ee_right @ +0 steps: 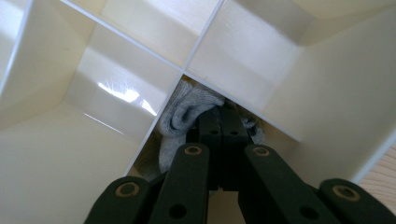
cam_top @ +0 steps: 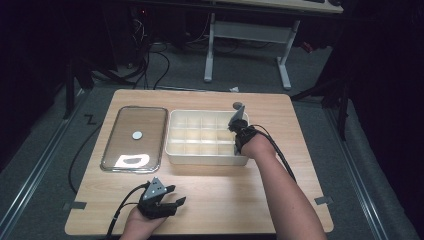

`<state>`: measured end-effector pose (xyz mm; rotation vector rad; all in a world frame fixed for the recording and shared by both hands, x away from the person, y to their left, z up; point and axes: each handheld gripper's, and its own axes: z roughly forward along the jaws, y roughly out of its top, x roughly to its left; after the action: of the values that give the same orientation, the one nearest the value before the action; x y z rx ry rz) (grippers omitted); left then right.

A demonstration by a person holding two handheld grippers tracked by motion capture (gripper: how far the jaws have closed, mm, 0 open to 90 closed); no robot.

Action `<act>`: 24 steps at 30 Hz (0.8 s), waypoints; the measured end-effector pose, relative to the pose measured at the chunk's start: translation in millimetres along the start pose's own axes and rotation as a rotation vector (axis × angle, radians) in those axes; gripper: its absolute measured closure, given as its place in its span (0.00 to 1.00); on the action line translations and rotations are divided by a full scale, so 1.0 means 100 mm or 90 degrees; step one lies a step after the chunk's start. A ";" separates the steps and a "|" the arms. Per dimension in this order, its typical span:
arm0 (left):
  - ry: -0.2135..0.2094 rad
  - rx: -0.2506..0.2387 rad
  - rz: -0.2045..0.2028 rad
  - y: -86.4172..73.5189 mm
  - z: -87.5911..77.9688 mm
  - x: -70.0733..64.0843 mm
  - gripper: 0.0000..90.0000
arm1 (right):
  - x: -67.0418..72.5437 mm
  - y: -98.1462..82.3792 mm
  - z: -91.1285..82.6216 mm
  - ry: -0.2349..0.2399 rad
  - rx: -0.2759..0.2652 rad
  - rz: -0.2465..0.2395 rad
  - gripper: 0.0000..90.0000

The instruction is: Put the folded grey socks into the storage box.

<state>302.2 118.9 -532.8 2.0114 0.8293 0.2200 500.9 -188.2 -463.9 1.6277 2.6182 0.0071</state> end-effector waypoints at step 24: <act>-0.002 0.002 -0.002 0.00 0.00 0.00 0.45 | -0.06 -0.06 -0.12 0.015 -0.025 0.007 1.00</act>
<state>302.5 118.7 -533.0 2.0121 0.8314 0.2138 498.0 -195.6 -452.4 1.6391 2.6089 0.0768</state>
